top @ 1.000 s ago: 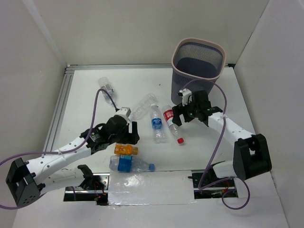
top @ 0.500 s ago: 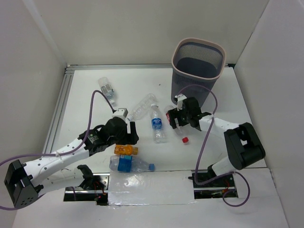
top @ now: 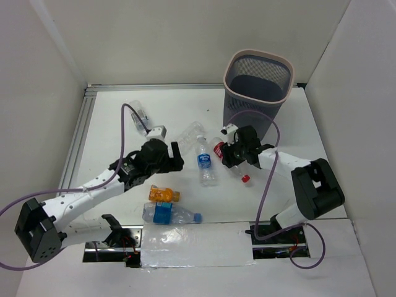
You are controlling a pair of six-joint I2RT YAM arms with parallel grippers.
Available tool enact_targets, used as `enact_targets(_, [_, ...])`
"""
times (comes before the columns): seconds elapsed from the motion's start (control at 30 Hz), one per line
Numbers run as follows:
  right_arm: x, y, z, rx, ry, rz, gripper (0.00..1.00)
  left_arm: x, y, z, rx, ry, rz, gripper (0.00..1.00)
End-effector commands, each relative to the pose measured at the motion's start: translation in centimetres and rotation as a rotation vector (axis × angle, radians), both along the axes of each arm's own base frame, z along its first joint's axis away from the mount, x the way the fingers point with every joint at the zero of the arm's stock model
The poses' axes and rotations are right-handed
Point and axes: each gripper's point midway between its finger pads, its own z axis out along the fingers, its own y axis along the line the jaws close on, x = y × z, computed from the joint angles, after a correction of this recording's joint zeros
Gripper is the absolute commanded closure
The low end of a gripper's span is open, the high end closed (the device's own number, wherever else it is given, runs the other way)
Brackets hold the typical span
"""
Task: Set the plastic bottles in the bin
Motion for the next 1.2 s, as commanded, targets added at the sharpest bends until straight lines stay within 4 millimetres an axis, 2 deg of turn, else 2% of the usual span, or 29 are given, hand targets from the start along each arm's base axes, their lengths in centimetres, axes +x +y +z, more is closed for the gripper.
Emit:
enact_targets(0.0, [-0.6, 4.2, 8.8, 0.134, -0.154, 0.248, 0.64, 4.6, 1.3, 4.3, -0.11, -0.096, 0.151, 0.07])
enact_targets(0.03, [-0.9, 4.7, 10.6, 0.158, -0.188, 0.295, 0.64, 5.2, 1.9, 4.9, -0.129, -0.102, 0.178, 0.07])
enact_targets(0.1, [-2.3, 6.5, 15.9, 0.198, -0.301, 0.434, 0.65, 6.8, 3.8, 5.1, -0.154, -0.092, 0.249, 0.07])
enact_targets(0.17, [-3.9, 8.3, 19.4, 0.234, -0.372, 0.561, 0.67, 7.8, 5.8, 5.1, -0.184, -0.08, 0.314, 0.07])
enact_targets(0.2, [-3.9, 9.0, 22.8, 0.258, -0.44, 0.584, 0.67, 8.2, 6.5, 4.8, -0.182, -0.07, 0.334, 0.07])
enact_targets(0.27, [-3.9, 10.0, 25.8, 0.285, -0.488, 0.601, 0.68, 9.4, 8.2, 4.5, -0.204, -0.052, 0.397, 0.07])
enact_targets(0.3, [-3.6, 10.7, 29.6, 0.321, -0.575, 0.604, 0.68, 9.9, 8.7, 5.2, -0.219, -0.068, 0.411, 0.07])
enact_targets(0.33, [-2.8, 10.8, 31.2, 0.327, -0.61, 0.575, 0.68, 10.3, 9.3, 4.3, -0.205, -0.048, 0.434, 0.05])
enact_targets(0.4, [-0.8, 10.9, 34.0, 0.336, -0.679, 0.501, 0.68, 11.7, 10.5, 4.4, -0.238, -0.061, 0.457, 0.04])
enact_targets(0.43, [0.5, 10.5, 37.9, 0.353, -0.785, 0.444, 0.68, 12.3, 10.8, 4.7, -0.249, -0.071, 0.462, 0.04])
enact_targets(0.47, [2.3, 9.5, 39.4, 0.334, -0.831, 0.353, 0.68, 12.8, 11.2, 3.7, -0.227, -0.053, 0.462, 0.03])
enact_targets(0.53, [5.8, 7.2, 42.9, 0.324, -0.917, 0.224, 0.68, 14.5, 12.0, 4.4, -0.217, -0.089, 0.459, 0.01])
enact_targets(0.57, [7.3, 6.0, 43.6, 0.309, -0.93, 0.162, 0.68, 14.9, 12.0, 4.2, -0.197, -0.088, 0.447, 0.0])
enact_targets(0.6, [9.2, 3.5, 44.1, 0.284, -0.943, 0.089, 0.68, 15.9, 12.6, 3.8, -0.154, -0.088, 0.435, 0.0])
enact_targets(0.63, [11.1, 2.5, 44.7, 0.27, -0.963, 0.05, 0.68, 16.6, 13.2, 3.7, -0.134, -0.089, 0.438, 0.0])
enact_targets(0.67, [12.3, 1.2, 44.7, 0.261, -0.961, 0.009, 0.68, 17.1, 12.9, 3.6, -0.127, -0.084, 0.42, 0.0])
enact_targets(0.7, [13.9, -1.1, 44.5, 0.232, -0.963, -0.043, 0.68, 17.9, 13.3, 4.2, -0.112, -0.102, 0.408, 0.0])
enact_targets(0.73, [15.5, -2.2, 43.9, 0.223, -0.955, -0.075, 0.68, 18.4, 13.6, 3.0, -0.098, -0.067, 0.403, 0.0])
enact_targets(0.8, [17.2, -3.8, 42.7, 0.203, -0.933, -0.097, 0.63, 19.0, 13.4, 2.4, -0.078, -0.058, 0.379, 0.0])
enact_targets(0.83, [18.7, -5.5, 41.1, 0.179, -0.906, -0.132, 0.61, 19.7, 13.6, 2.8, -0.057, -0.073, 0.373, 0.0])
enact_targets(0.87, [19.3, -6.2, 41.0, 0.17, -0.915, -0.131, 0.55, 20.2, 13.5, 1.9, -0.041, -0.055, 0.366, 0.0])
enact_targets(0.93, [20.6, -7.8, 39.6, 0.148, -0.889, -0.143, 0.41, 21.2, 14.0, 1.8, 0.0, -0.068, 0.369, 0.0])
enact_targets(0.97, [21.5, -8.3, 38.2, 0.134, -0.846, -0.14, 0.27, 21.6, 14.7, 1.5, 0.013, -0.066, 0.392, 0.0])
enact_targets(1.0, [21.8, -8.1, 37.7, 0.134, -0.821, -0.132, 0.09, 21.8, 14.7, 0.3, 0.034, -0.037, 0.383, 0.0])
enact_targets(1.03, [22.2, -9.1, 37.2, 0.122, -0.795, -0.134, 0.0, 22.4, 14.9, 0.4, 0.049, -0.046, 0.388, 0.0])
enact_targets(1.07, [22.6, -8.8, 36.2, 0.115, -0.762, -0.108, 0.0, 22.5, 15.1, 0.0, 0.061, -0.033, 0.397, 0.0])
enact_targets(1.1, [21.9, -9.0, 37.3, 0.126, -0.754, -0.09, 0.0, 22.5, 15.2, -0.7, 0.075, -0.022, 0.389, 0.0])
enact_targets(1.13, [22.0, -9.2, 37.0, 0.133, -0.74, -0.08, 0.0, 22.8, 15.4, -1.4, 0.089, -0.01, 0.399, 0.0])
enact_targets(1.17, [21.3, -10.2, 37.7, 0.159, -0.738, -0.081, 0.0, 23.0, 15.8, -2.1, 0.133, 0.0, 0.42, 0.0])
